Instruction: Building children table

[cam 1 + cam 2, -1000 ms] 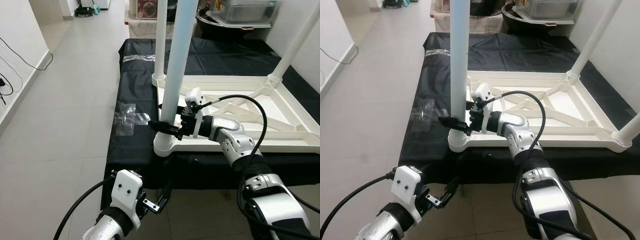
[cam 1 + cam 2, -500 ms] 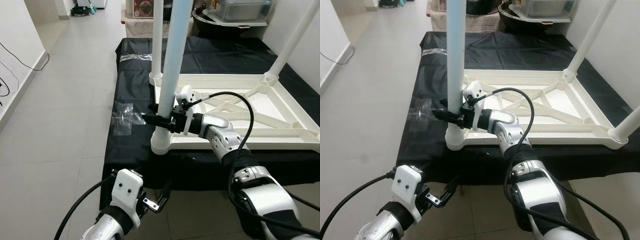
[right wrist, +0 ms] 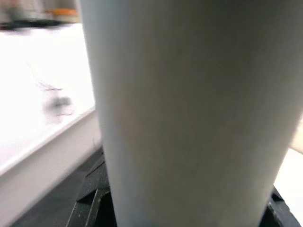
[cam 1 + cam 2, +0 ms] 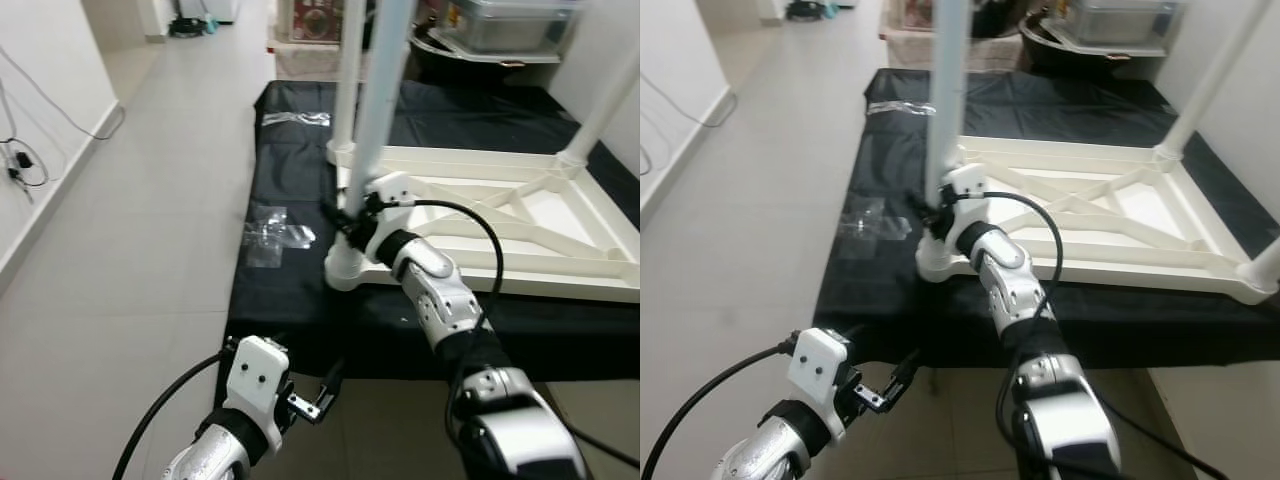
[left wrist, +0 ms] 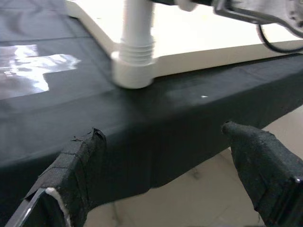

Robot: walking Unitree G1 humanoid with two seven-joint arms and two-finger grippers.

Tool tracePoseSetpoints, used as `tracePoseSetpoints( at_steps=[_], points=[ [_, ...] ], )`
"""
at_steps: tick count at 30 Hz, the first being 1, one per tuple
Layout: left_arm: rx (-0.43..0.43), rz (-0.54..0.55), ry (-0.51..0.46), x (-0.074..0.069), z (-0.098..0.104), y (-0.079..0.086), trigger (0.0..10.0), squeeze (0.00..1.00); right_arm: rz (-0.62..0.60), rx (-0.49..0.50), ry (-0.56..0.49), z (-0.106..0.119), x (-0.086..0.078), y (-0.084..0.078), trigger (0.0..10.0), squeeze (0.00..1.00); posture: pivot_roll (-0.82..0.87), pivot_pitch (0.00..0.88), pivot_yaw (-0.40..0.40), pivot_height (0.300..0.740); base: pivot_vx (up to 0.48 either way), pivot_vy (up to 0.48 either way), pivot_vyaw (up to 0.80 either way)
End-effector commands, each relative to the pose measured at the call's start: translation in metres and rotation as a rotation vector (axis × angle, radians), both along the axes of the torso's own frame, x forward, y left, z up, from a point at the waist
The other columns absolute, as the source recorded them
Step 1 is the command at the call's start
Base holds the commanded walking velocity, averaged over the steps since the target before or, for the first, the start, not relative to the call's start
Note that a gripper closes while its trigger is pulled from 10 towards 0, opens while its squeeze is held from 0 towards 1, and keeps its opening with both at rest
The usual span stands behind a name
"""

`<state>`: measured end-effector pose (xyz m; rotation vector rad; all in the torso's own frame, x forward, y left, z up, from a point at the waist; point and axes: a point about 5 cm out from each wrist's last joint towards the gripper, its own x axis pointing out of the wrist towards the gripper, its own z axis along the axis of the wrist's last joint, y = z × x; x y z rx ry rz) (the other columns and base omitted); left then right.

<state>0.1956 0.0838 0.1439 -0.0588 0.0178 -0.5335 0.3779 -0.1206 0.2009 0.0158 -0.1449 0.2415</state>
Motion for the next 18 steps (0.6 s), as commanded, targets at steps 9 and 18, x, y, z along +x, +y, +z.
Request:
tracePoseSetpoints(
  at_steps=[9,18],
  points=[
    [0.013,-0.004,0.007,0.003,-0.005,0.000,10.0,0.00,-0.640,0.197,0.176,-0.029,-0.038,-0.006,0.0,0.00,0.15,0.134,-0.062,0.740,0.000,0.000,0.00],
    [0.015,-0.002,0.009,0.004,-0.006,0.000,10.0,0.00,-0.511,0.202,0.182,-0.026,-0.041,0.022,10.0,1.00,0.15,0.130,-0.065,0.740,0.000,0.000,0.00]
  ],
)
